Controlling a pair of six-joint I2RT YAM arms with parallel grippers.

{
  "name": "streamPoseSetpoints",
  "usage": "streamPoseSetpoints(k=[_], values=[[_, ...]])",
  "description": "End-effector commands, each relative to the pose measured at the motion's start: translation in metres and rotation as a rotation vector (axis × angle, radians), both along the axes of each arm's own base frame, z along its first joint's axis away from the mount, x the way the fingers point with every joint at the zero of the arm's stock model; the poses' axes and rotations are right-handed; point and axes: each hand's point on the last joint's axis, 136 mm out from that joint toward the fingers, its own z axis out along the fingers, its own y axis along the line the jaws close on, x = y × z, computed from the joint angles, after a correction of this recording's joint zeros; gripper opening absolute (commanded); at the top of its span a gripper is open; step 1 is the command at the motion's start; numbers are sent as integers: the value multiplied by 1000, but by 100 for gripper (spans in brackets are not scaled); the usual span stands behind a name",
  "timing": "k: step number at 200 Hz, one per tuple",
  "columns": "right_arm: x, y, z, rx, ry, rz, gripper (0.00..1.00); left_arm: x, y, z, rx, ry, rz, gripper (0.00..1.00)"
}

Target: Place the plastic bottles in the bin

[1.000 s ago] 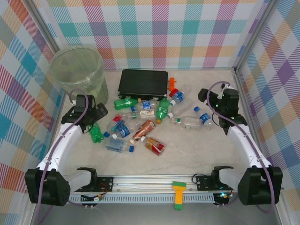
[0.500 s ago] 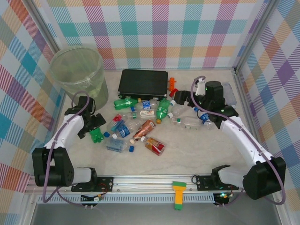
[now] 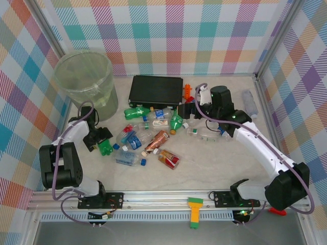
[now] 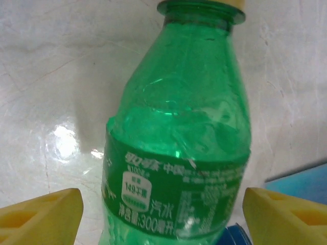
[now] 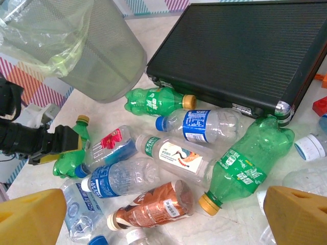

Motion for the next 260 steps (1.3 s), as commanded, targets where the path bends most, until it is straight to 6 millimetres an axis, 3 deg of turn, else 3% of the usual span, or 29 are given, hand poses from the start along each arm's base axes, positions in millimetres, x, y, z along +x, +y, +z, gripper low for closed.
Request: streamPoseSetpoints(k=[1,29,52,71,138,200,260], values=[[-3,9,16,6,-36,44,99,-3,-2,-12,-33,26,-10,70],[-4,13,17,3,-39,53,99,-5,0,-15,-18,42,-13,63],[-3,14,18,2,-42,55,99,-6,1,-9,-9,27,-14,51],[-2,17,18,4,-43,61,99,-8,2,-3,2,6,-10,49],[3,29,24,21,-52,98,99,-6,-1,54,79,-142,-44,47],[3,27,28,17,-67,83,99,11,-53,103,243,-264,-274,48],[1,28,35,33,-77,73,99,47,-125,181,320,-483,-463,48]])
